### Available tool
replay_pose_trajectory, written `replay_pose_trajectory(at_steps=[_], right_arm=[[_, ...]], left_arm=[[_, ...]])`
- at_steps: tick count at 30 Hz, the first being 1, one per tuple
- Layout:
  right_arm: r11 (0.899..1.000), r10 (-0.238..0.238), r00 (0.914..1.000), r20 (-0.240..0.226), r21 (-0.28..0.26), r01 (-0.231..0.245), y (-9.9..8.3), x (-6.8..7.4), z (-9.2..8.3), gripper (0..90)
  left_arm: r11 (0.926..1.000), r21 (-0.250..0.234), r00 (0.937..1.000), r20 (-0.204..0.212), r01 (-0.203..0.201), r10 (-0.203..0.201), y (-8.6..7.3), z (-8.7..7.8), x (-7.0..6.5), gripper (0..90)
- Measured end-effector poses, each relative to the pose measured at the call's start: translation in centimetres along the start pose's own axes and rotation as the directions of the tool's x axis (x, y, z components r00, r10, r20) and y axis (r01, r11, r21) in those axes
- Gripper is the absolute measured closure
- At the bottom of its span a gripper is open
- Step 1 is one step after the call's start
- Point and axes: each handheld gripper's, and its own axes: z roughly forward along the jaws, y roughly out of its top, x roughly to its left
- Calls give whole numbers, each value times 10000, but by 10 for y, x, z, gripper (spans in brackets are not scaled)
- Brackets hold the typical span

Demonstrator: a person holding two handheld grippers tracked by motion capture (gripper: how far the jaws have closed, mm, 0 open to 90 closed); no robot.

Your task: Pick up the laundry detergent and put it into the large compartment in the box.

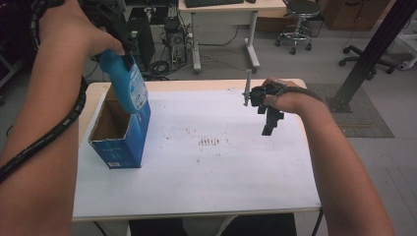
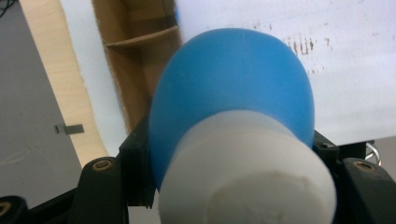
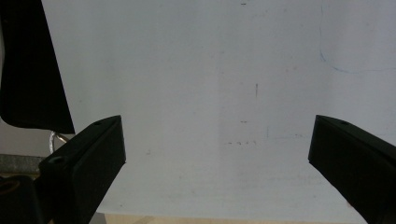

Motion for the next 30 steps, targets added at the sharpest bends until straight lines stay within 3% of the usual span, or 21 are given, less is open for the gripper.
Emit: replay_pose_trajectory(at_steps=[4,10,13,21,30], right_arm=[[10000,1,10000,10,-8,-1,-1,0,-1,38],[10000,62,10000,2,-30,-62,-4,0,-2,38],[10000,85,10000,-13,8,-85,-3,-1,-1,38],[9999,116,9999,-8,-23,-116,-3,0,-2,38],[9999,143,9999,13,-5,-143,-4,0,-2,38]], left_arm=[[9987,-19,9987,129,501,-501,0,-4,13,376],[9940,-118,9939,-176,1088,-1090,-2,-6,30,376],[9911,-160,9911,-114,1323,-1325,-3,-5,38,376],[9864,-96,9864,14,1643,-1643,-5,9,58,376],[9847,-24,9847,5,1743,-1743,-4,29,66,376]])
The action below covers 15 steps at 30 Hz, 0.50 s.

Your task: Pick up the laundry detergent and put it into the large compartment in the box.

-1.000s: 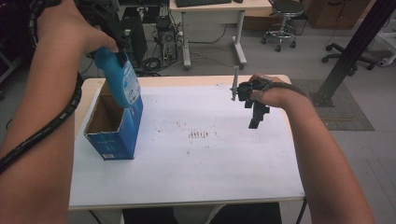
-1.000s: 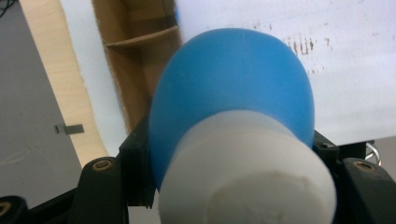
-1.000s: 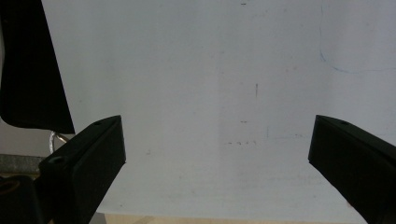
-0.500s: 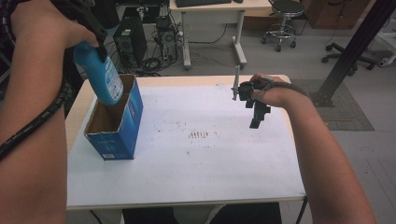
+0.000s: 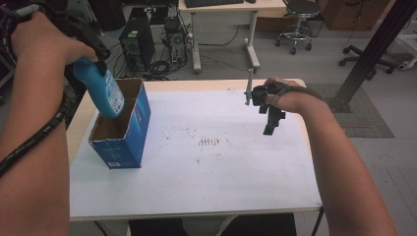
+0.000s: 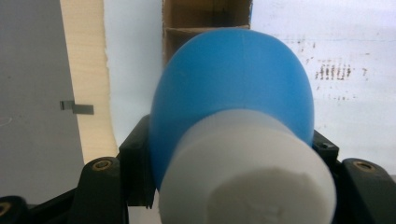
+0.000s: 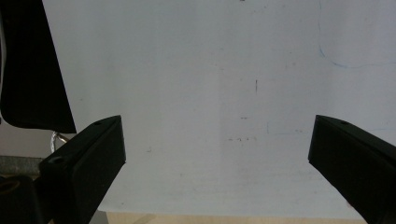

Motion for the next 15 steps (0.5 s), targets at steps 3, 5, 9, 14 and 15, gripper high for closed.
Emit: replay_pose_trajectory(at_steps=[3,5,9,14,15], right_arm=[[10000,-20,10000,-8,4,20,0,0,0,38],[10000,-32,10000,-14,4,32,1,0,0,38],[10000,-54,10000,1,-2,54,1,1,0,38],[10000,-54,10000,15,-18,54,2,0,0,38],[10000,-63,10000,5,-12,63,2,0,0,38]], left_arm=[[9999,123,9999,-72,-86,87,0,9,0,376],[9998,173,10000,-21,-65,65,0,15,1,376],[9997,233,10000,41,-89,88,0,26,2,376],[9995,291,9999,-20,-152,152,-1,38,1,376],[9994,291,9998,-45,-168,170,-2,40,1,376]])
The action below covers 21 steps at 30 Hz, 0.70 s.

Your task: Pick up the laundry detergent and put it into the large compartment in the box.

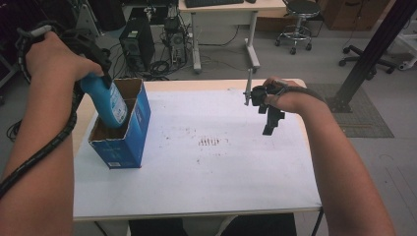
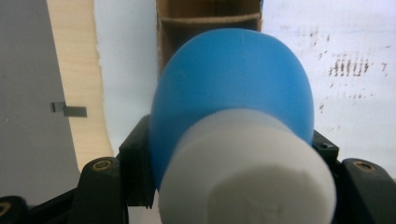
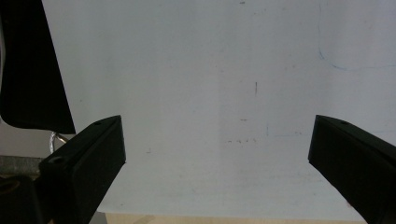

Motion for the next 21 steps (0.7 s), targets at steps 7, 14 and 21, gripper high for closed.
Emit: replay_pose_trajectory(at_steps=[7,14,21], right_arm=[[9999,-95,10000,15,-40,95,2,0,1,38],[10000,-68,10000,39,-69,68,1,0,0,38],[10000,-61,10000,40,-48,62,1,0,0,38]], left_arm=[[9999,114,9999,-112,-33,34,0,20,-1,376],[9997,234,9998,-213,42,-37,0,38,0,376],[9994,344,9999,-131,40,-36,0,58,1,376]])
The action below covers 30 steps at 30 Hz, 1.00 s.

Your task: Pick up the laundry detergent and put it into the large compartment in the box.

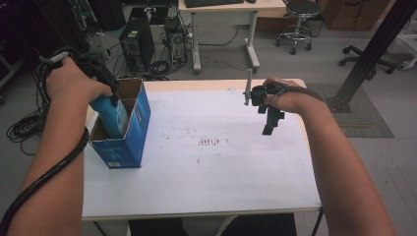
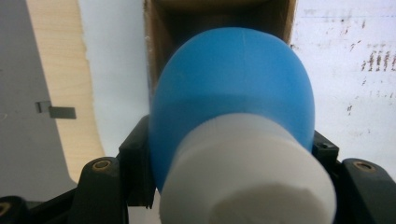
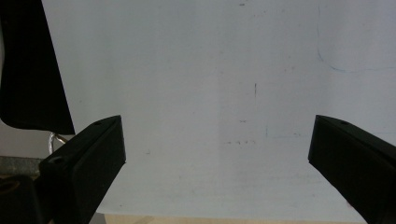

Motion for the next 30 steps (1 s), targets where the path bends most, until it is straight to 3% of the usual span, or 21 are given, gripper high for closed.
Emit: replay_pose_trajectory(at_steps=[9,19,30], right_arm=[[10000,-66,10000,51,-54,66,2,1,0,38],[10000,-54,10000,44,-34,54,-1,2,-1,38],[10000,-59,10000,38,-11,60,1,2,0,38]], left_arm=[[9999,94,9999,-128,-92,93,-2,22,-3,376],[9994,340,9999,-8,117,-117,-2,52,3,376],[9991,407,9999,-37,141,-140,-2,68,6,375]])
